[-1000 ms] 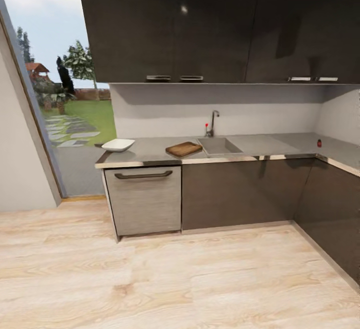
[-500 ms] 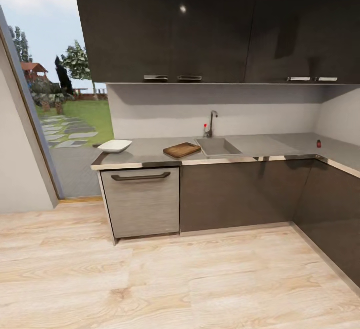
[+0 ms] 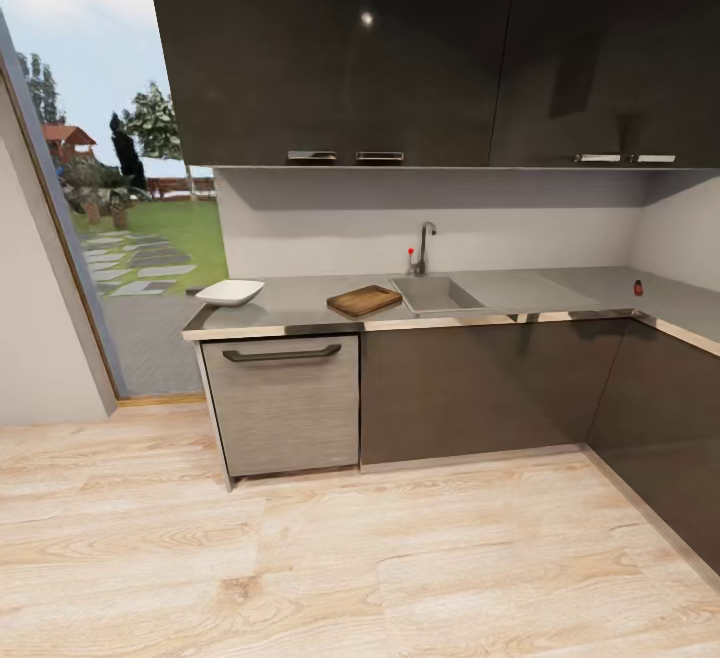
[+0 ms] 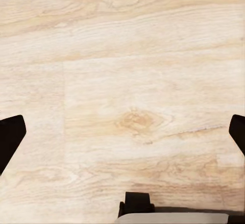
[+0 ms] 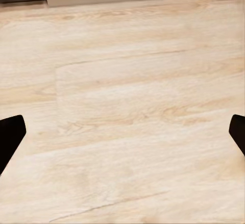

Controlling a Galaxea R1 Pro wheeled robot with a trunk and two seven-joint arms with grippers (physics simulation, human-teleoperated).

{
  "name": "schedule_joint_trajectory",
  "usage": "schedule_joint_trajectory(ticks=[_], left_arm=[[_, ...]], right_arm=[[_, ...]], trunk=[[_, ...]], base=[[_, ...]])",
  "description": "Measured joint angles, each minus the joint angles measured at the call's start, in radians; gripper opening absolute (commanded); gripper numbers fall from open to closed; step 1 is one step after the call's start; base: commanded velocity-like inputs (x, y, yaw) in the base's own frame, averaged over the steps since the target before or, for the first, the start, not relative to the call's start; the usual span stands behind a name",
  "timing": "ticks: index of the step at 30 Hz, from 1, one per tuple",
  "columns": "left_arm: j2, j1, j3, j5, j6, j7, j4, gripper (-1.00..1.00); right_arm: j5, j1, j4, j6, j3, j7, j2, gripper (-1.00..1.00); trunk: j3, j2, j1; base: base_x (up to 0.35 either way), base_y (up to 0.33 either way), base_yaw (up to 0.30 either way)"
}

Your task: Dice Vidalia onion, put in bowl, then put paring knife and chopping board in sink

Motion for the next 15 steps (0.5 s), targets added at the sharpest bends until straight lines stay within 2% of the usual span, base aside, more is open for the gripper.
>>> schedule_joint_trajectory(ticks=[8,15], left_arm=[[0.000,0.000,0.009,0.007,-0.002,-0.001,-0.007,1.00],[0.000,0.000,0.015,0.008,-0.076,-0.002,0.054,1.00]], right_arm=[[-0.001,0.000,-0.009,-0.001,0.001,0.005,-0.005,1.00],[-0.001,0.000,-0.006,-0.004,0.003,0.005,-0.004,1.00]], trunk=[[0.000,0.000,0.000],[0.000,0.000,0.000]], base=[[0.000,0.000,0.000],[0.000,0.000,0.000]])
